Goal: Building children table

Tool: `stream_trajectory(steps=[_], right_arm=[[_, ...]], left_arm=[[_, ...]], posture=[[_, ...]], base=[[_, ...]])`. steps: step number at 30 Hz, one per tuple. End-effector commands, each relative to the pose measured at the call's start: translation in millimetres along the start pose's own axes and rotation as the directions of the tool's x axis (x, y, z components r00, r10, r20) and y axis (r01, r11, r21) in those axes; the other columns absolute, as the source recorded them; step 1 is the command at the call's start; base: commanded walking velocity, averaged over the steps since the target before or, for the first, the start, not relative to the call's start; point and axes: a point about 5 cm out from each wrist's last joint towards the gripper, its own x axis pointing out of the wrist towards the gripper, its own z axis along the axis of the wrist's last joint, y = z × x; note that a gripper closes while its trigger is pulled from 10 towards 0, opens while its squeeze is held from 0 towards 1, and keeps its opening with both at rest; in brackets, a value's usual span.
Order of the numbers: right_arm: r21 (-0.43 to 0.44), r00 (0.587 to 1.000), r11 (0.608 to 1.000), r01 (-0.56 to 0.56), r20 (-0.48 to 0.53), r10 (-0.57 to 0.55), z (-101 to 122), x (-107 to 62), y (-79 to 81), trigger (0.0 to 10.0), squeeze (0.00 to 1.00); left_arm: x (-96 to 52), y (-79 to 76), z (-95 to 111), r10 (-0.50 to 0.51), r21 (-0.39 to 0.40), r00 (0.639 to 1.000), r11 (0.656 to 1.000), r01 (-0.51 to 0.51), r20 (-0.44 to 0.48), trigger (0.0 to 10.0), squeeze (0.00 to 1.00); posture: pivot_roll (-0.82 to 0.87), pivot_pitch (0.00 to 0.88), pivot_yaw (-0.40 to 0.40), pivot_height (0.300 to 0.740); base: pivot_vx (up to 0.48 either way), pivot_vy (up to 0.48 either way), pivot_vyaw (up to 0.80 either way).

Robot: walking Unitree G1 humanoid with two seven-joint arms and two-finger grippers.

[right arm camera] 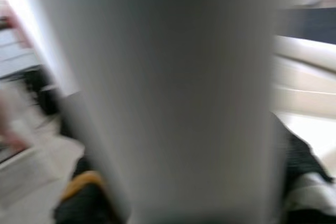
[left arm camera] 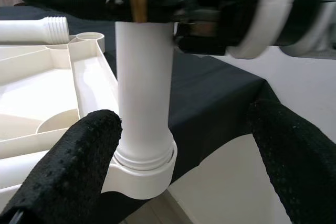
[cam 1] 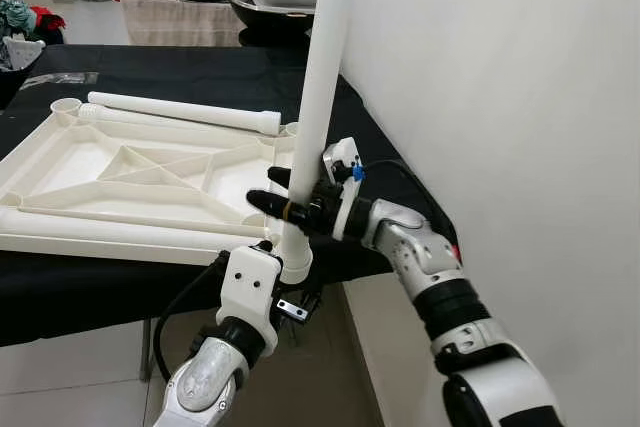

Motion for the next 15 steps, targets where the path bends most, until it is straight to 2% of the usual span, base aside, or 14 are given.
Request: stream_trajectory(steps=[1, 2, 4, 5, 6, 7, 8, 9, 10, 11, 12, 14, 15], right_arm=[[-0.028, 0.995, 0.995, 0.101, 0.030, -0.100, 7, 5.0, -5.4, 0.0, 0.00], [-0.026, 0.975, 0.976, 0.217, 0.042, -0.216, 10, 6.2, -13.1, 0.0, 0.00], [-0.026, 0.975, 0.976, 0.217, 0.042, -0.216, 10, 6.2, -13.1, 0.0, 0.00], [-0.023, 0.951, 0.951, 0.307, 0.046, -0.306, 13, 5.8, -19.6, 0.0, 0.00], [-0.009, 0.882, 0.883, 0.469, 0.051, -0.468, 16, 1.1, -32.0, 0.0, 0.00], [-0.009, 0.882, 0.883, 0.469, 0.051, -0.468, 16, 1.1, -32.0, 0.0, 0.00], [-0.003, 0.793, 0.794, 0.608, 0.043, -0.608, 17, -5.5, -43.0, 0.0, 0.00], [-0.040, 0.676, 0.675, 0.737, 0.035, -0.736, 18, -15.5, -53.2, 0.0, 0.00], [-0.040, 0.676, 0.675, 0.737, 0.035, -0.736, 18, -15.5, -53.2, 0.0, 0.00], [-0.038, 0.559, 0.558, 0.829, 0.034, -0.828, 19, -25.1, -60.5, 0.0, 0.00], [-0.038, 0.559, 0.558, 0.829, 0.034, -0.828, 19, -25.1, -60.5, 0.0, 0.00], [-0.011, 0.384, 0.384, 0.923, 0.037, -0.923, 20, -39.2, -66.5, 0.0, 0.00], [0.019, 0.335, 0.336, 0.942, 0.033, -0.942, 19, -42.5, -66.8, 0.0, 0.00]], left_arm=[[-1.0, -2.3, -3, -0.003, -0.008, 1.000, 1.000, 0.003, -0.013, 10.0, 0.00], [-1.1, -2.1, -4, -0.003, -0.006, 1.000, 1.000, 0.003, -0.014, 10.0, 0.00], [-1.1, -2.1, -4, -0.003, -0.006, 1.000, 1.000, 0.003, -0.014, 10.0, 0.00], [-1.2, -1.9, -4, -0.002, -0.006, 1.000, 1.000, 0.002, -0.015, 10.0, 0.00], [-1.2, -1.9, -4, -0.002, -0.005, 1.000, 1.000, 0.002, -0.016, 10.0, 0.00], [-1.2, -1.9, -4, -0.002, -0.005, 1.000, 1.000, 0.002, -0.016, 10.0, 0.00], [-1.2, -1.9, -4, -0.002, -0.005, 1.000, 1.000, 0.002, -0.016, 10.0, 0.00], [-1.2, -2.1, -5, -0.003, -0.004, 1.000, 1.000, 0.003, -0.017, 10.0, 0.00], [-1.2, -2.1, -5, -0.003, -0.004, 1.000, 1.000, 0.003, -0.017, 10.0, 0.00], [-1.0, -2.1, -5, -0.003, -0.003, 1.000, 1.000, 0.003, -0.017, 10.0, 0.00], [-1.0, -2.1, -5, -0.003, -0.003, 1.000, 1.000, 0.003, -0.017, 10.0, 0.00], [-0.7, -1.9, -5, -0.002, -0.002, 1.000, 1.000, 0.002, -0.017, 10.0, 0.00], [-0.7, -1.7, -5, -0.001, -0.002, 1.000, 1.000, 0.001, -0.017, 10.0, 0.00]], posture=[[0.08, 0.063, -0.134, 0.740], [0.08, 0.061, -0.135, 0.740], [0.08, 0.061, -0.135, 0.740], [0.08, 0.059, -0.134, 0.740], [0.08, 0.058, -0.135, 0.740], [0.08, 0.058, -0.135, 0.740], [0.08, 0.057, -0.135, 0.740], [0.08, 0.057, -0.131, 0.740], [0.08, 0.057, -0.131, 0.740], [0.08, 0.055, -0.134, 0.740], [0.08, 0.055, -0.134, 0.740], [0.08, 0.057, -0.135, 0.740], [0.08, 0.057, -0.135, 0.740]], base=[[0.000, 0.000, 0.00], [0.000, 0.000, 0.00], [0.000, 0.000, 0.00], [0.000, 0.000, 0.00], [0.000, 0.000, 0.00], [0.000, 0.000, 0.00], [0.000, 0.000, 0.00], [0.000, 0.000, 0.00], [0.000, 0.000, 0.00], [0.000, 0.000, 0.00], [0.000, 0.000, 0.00], [0.000, 0.000, 0.00], [0.000, 0.000, 0.00]])
